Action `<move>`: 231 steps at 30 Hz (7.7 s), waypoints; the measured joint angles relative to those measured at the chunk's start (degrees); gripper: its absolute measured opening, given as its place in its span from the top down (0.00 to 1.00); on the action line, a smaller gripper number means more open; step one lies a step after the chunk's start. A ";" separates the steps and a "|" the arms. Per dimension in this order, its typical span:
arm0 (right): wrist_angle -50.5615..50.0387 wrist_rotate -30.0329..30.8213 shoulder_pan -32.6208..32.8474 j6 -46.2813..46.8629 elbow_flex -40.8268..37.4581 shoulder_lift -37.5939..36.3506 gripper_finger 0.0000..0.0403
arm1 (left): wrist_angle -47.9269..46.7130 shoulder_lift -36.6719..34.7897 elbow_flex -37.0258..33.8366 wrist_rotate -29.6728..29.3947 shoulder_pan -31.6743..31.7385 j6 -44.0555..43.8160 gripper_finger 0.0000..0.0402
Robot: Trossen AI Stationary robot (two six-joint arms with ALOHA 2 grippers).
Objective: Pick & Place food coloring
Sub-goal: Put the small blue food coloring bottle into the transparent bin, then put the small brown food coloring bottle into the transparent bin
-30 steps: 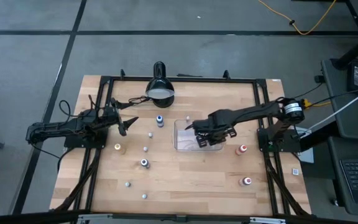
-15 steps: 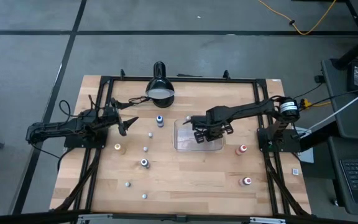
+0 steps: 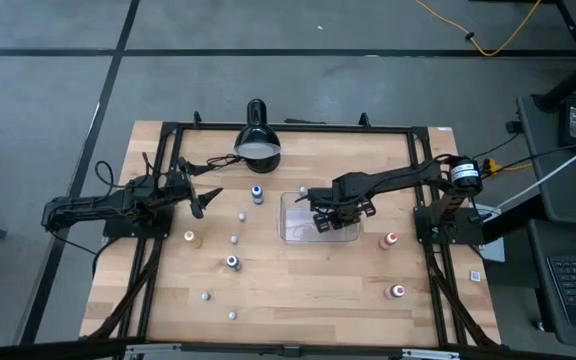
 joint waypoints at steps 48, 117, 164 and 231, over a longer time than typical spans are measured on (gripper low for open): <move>-12.46 17.03 -11.59 -10.93 28.10 -0.33 0.36 | 0.00 -0.01 0.00 0.00 0.01 -0.01 0.13; 2.90 -8.15 -18.55 -11.64 28.02 21.97 0.45 | 0.02 -0.01 0.00 -0.02 -0.01 0.00 0.14; 3.74 -3.94 -17.31 -15.50 28.00 23.78 0.58 | 0.00 0.00 0.00 0.00 0.01 0.01 0.14; -12.09 11.52 -16.35 -13.99 30.77 2.69 0.80 | 0.00 -0.01 0.00 0.00 0.00 -0.01 0.14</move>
